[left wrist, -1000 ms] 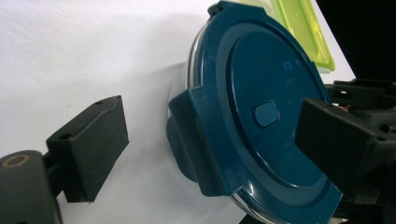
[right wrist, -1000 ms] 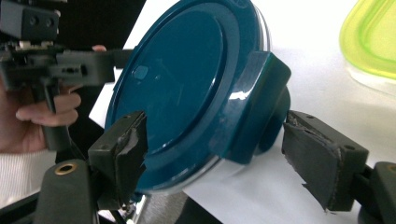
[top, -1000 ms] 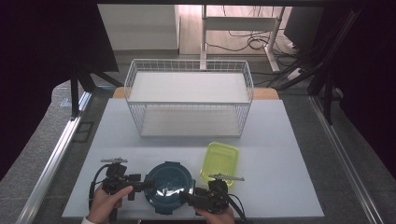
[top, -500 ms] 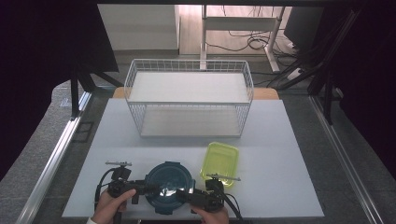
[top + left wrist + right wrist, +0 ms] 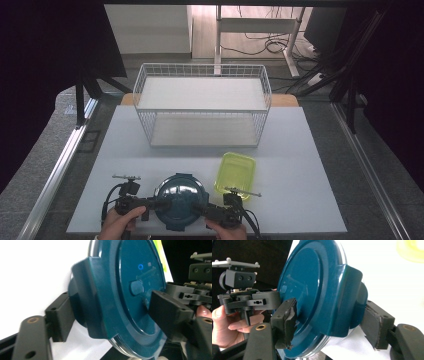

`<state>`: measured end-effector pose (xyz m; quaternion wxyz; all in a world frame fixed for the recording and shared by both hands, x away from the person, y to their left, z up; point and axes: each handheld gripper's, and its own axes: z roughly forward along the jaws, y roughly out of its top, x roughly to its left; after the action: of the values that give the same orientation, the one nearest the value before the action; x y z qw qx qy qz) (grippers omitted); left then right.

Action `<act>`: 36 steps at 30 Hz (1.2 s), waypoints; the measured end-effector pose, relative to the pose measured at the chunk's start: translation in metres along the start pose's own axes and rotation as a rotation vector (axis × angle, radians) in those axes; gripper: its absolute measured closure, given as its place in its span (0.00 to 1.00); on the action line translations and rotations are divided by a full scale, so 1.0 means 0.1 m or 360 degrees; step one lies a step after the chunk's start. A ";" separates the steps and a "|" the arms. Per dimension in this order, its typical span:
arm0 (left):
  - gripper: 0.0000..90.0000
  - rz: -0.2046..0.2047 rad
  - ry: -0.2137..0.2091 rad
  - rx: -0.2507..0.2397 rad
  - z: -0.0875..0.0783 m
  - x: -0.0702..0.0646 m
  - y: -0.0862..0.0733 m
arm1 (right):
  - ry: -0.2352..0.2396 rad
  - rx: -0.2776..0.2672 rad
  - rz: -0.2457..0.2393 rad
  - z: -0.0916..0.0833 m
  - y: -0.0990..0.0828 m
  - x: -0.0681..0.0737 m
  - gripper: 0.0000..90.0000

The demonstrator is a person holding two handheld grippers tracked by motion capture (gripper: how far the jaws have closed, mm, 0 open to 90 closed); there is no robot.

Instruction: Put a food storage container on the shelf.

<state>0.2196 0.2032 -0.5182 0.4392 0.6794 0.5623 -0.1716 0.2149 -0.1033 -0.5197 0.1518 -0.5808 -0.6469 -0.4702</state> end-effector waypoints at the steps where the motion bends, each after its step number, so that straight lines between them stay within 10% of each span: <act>1: 0.30 0.0000 0.0000 0.0000 0.00 0.00 0.00 | 0.0000 0.0000 0.0000 0.00 0.00 0.00 0.39; 17: 0.36 0.0061 0.0028 -0.0084 -0.10 -0.11 0.00 | 0.0007 -0.0044 0.0022 -0.10 0.01 0.08 0.46; 36: 0.37 0.0184 0.0021 -0.0172 -0.12 -0.39 0.18 | 0.0022 -0.0101 -0.0132 -0.33 0.24 0.17 0.46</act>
<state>0.2212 0.1890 -0.4762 0.4808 0.6871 0.5334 -0.1109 0.2206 -0.1215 -0.4798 0.1181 -0.5547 -0.6542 -0.5005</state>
